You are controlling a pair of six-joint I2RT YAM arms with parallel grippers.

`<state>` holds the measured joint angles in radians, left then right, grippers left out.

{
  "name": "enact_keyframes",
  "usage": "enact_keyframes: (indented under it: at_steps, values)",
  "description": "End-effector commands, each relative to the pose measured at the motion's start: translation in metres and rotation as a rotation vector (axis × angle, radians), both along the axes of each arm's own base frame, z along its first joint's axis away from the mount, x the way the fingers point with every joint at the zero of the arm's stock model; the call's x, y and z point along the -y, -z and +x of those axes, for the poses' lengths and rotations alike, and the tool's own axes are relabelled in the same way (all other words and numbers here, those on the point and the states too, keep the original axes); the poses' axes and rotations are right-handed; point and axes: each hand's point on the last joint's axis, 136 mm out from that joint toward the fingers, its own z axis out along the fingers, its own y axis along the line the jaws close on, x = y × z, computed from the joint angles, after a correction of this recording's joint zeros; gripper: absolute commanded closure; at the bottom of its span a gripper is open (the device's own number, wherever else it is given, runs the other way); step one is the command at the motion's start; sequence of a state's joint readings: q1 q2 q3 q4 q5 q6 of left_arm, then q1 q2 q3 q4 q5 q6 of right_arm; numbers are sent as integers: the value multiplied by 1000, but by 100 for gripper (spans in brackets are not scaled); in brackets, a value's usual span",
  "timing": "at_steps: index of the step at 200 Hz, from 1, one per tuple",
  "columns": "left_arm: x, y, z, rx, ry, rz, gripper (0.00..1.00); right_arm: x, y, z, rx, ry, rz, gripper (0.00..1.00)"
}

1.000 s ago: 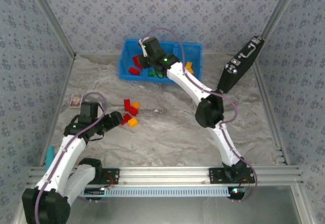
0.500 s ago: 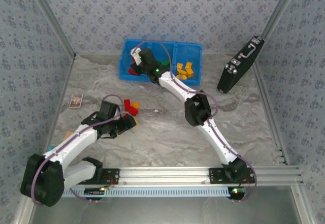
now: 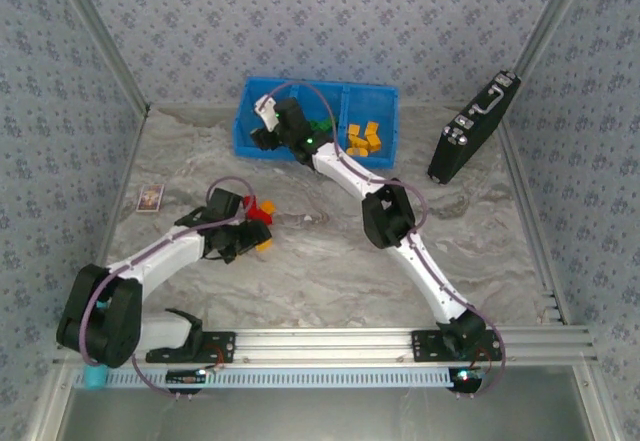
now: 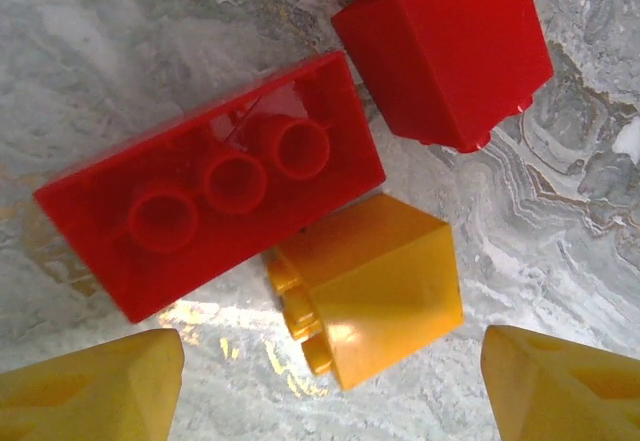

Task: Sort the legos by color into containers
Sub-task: Pick up the lego from the center of the table.

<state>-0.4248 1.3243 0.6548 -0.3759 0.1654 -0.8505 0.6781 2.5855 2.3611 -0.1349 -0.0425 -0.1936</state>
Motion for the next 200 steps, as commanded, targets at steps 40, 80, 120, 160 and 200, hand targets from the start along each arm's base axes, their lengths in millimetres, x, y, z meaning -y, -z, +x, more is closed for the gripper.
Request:
enact_keyframes:
  at_steps: [40,80,120,160,200]
  values:
    - [18,11,14,-3,-1,64,27,61,-125,-35,209,34,51,28]
    - [28,22,14,-25,11,103,44,108,-130,-59,224,109,27,28]
    - [46,23,20,-29,64,139,57,156,-118,-78,197,202,7,27]
    - [85,-3,38,25,177,163,61,213,-108,-99,168,333,15,27]
    - [152,-76,84,218,311,124,62,298,-89,-133,27,511,128,27]
